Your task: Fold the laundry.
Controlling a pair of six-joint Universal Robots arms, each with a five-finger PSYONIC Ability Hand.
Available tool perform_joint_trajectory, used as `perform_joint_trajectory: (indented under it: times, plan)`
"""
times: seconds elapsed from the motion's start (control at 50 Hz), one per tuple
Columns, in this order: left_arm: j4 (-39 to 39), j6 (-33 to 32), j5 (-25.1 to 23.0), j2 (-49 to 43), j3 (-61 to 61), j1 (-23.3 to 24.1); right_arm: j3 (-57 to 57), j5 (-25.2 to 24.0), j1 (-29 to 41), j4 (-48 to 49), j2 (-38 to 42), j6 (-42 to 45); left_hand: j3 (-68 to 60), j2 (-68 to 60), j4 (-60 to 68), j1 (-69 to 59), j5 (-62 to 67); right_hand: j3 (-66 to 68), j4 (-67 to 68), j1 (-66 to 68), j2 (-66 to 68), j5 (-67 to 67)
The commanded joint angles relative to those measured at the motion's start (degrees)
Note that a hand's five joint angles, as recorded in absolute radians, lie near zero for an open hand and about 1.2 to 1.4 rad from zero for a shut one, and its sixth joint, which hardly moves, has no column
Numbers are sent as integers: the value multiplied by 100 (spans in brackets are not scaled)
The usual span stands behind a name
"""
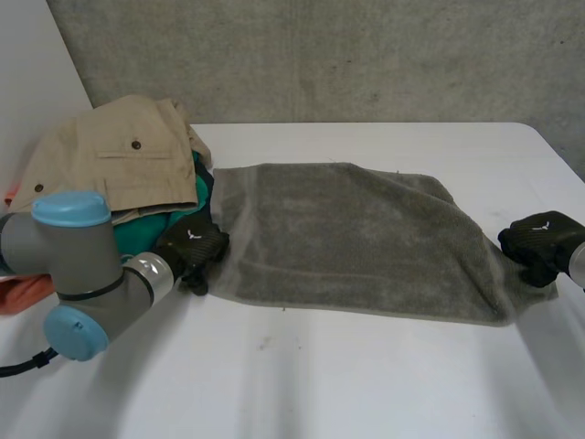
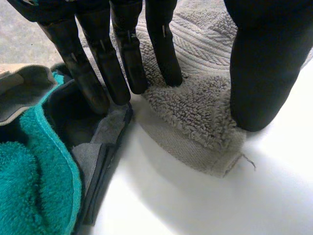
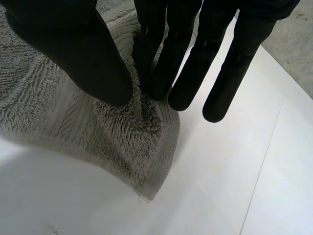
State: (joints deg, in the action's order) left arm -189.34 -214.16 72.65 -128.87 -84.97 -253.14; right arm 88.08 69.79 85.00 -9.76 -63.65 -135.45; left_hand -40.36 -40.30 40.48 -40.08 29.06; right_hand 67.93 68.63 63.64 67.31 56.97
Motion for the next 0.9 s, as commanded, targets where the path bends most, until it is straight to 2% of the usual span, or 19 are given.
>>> perform_joint_trajectory:
  times: [0.02, 0.06, 0.08, 0.22, 0.28, 0.4, 0.48, 0.54, 0.56, 0.6, 0.7, 0.84, 0.9]
  plan:
    - [2, -3, -5, -68, 165, 19, 7, 0, -1, 0, 2, 1, -1960, -1967, 1948, -1989, 2091, 1207, 1137, 1636, 1269, 1303]
    - [2, 6, -5, -59, 200, 19, -1, 0, -10, 9, 2, 1, -2851, -2857, 2839, -2879, 2981, 1207, 1137, 1636, 1269, 1303]
    - [2, 6, 4, -59, 235, 19, 7, 9, -19, 18, 2, 1, -3953, -3959, 3941, -3981, 4083, 1207, 1137, 1636, 1269, 1303]
    - [2, 102, 162, 125, 350, 89, -115, 44, -54, 80, -86, -69, -3964, -3970, 3952, -3992, 4094, 1207, 1137, 1636, 1269, 1303]
    - [11, 234, 355, 958, 263, 81, -186, 61, -37, -8, -191, -25, -3964, -3970, 3952, -3992, 4094, 1207, 1137, 1636, 1269, 1303]
    - [12, 892, 356, 2556, -237, 72, -256, 53, -80, -676, -1254, 133, -3964, -3970, 3952, -3992, 4094, 1207, 1137, 1636, 1269, 1303]
    - [-15, 1174, 320, 3175, -660, 10, -160, -26, -133, -808, -1553, 160, -3964, -3970, 3952, -3992, 4094, 1207, 1137, 1636, 1269, 1303]
    - [2, 1166, 329, 3018, -984, 54, -28, -9, -107, -799, -1545, 177, -3933, -3939, 3921, -3961, 4063, 1207, 1137, 1636, 1269, 1303]
    - [2, 1148, 320, 2878, -1056, 72, 24, -9, -98, -791, -1545, 177, -2200, -2207, 2189, -2229, 2331, 1207, 1137, 1636, 1269, 1303]
    - [2, 1078, 329, 2553, -1214, 115, 174, 0, -89, -747, -1484, 177, 293, 287, -305, 265, -163, 1207, 1137, 1636, 1269, 1303]
    - [-15, 841, 241, 2007, -1390, 142, 262, 53, -63, -571, -1106, 186, 324, 317, -335, 295, -193, 1207, 1137, 1636, 1269, 1303]
    - [-260, 551, -224, 1313, -1364, 45, 271, 61, -80, -325, -754, 168, 106, 99, -117, 77, 25, 1207, 1137, 1636, 1269, 1303]
    - [-428, 480, -277, 1128, -1303, 28, 271, 70, -72, -246, -657, 168, 4, -2, -16, -24, 126, 1207, 1137, 1636, 1269, 1303]
